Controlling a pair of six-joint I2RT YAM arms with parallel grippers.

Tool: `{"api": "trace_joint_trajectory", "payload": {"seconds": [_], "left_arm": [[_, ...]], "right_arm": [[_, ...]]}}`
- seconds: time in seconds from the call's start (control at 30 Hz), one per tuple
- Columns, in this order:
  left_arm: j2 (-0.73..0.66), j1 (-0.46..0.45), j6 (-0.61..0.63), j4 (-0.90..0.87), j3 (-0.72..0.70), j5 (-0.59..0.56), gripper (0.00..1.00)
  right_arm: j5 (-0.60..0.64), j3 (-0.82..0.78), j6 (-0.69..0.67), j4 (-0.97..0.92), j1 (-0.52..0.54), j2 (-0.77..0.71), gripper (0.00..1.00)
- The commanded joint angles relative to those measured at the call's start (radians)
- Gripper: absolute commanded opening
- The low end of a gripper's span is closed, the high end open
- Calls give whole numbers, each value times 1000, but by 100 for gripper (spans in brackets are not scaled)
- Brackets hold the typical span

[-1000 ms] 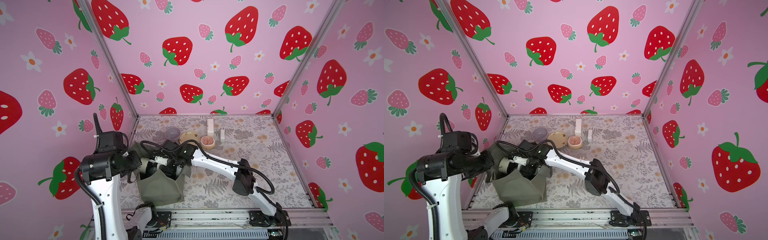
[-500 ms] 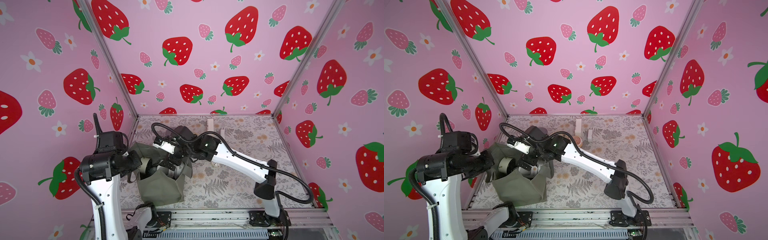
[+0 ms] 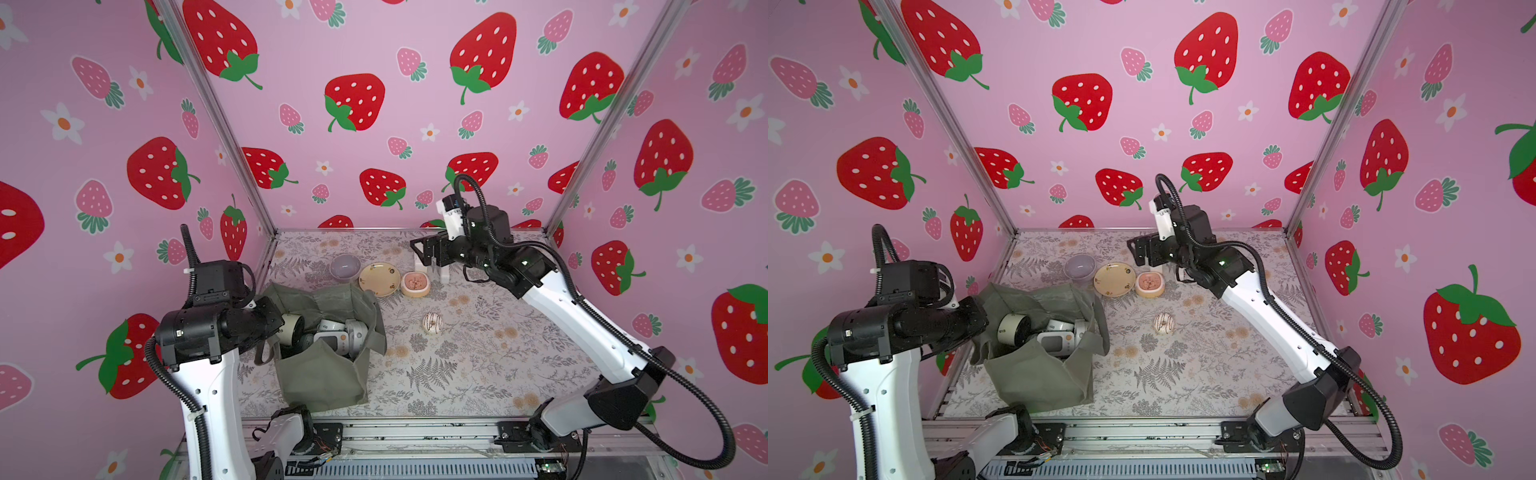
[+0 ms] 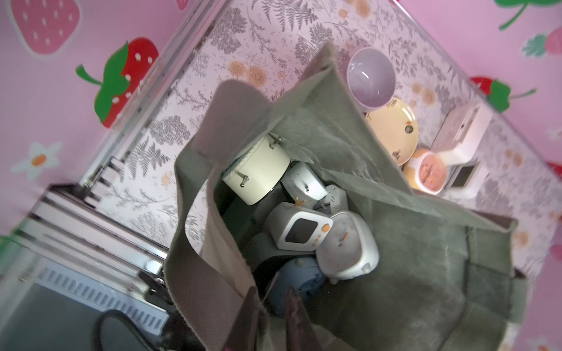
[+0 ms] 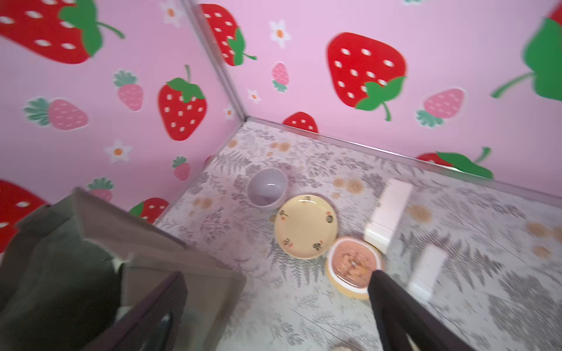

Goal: Put the alarm clock into the canvas bag
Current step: Pick up the alarm from the center of the board.

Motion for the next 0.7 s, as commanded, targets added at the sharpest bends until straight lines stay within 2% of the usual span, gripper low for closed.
{"api": "trace_joint_trajectory", "payload": {"seconds": [0.0,0.07,0.2,0.4,0.57,0.67], "left_arm": [[1,3,0,-17,47,-3,33],[1,4,-1,-21,48,-4,39],[-5,3,-7,-29,49,-13,45],[0,3,-3,-74,94,-59,53],[12,4,-2,-107,178,-118,57],[20,4,-7,-102,249,-131,58]], "right_arm": [[-46,-79,140,42,-92,-33,90],[-89,-99,182,9,-156,-2,85],[-114,-70,221,-86,-224,114,80],[-21,90,252,-258,-243,363,73],[21,167,254,-256,-247,509,61],[46,242,244,-272,-253,599,60]]}}
